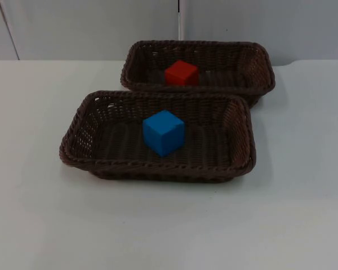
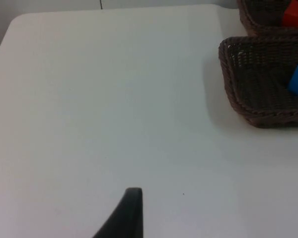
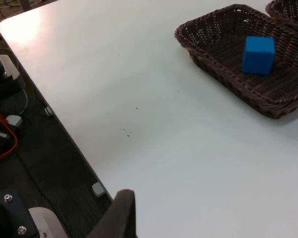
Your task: Pick up one cube with the left hand and place it into the upper basket. Pick up one cube with the right hand and place it into the lower basket.
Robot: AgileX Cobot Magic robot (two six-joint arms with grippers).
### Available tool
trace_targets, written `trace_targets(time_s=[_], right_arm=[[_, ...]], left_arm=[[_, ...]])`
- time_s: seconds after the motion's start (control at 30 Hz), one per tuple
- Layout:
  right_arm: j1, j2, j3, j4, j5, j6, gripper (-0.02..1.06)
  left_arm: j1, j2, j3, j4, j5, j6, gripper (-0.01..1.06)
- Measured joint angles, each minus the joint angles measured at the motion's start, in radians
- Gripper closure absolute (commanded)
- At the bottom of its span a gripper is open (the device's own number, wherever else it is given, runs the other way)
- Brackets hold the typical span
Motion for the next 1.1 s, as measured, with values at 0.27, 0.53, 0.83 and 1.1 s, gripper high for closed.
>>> trace_targets(time_s=[0.27, 0.53, 0.83, 1.1], right_arm=[[-0.075, 0.000, 0.000, 0.000, 0.000, 0.003, -0.01], [-0.237, 0.000, 0.000, 0.000, 0.000, 0.003, -0.01], [-0.410, 0.000, 0.000, 0.000, 0.000, 0.003, -0.01], [-0.572, 0.000, 0.000, 0.000, 0.000, 0.003, -0.01]], left_arm=[[0.000, 0.000, 0.000, 0.000, 0.000, 0.000, 0.00], [0.000, 0.000, 0.000, 0.000, 0.000, 0.000, 0.00], [0.000, 0.000, 0.000, 0.000, 0.000, 0.000, 0.00], [0.000, 0.000, 0.000, 0.000, 0.000, 0.000, 0.00]])
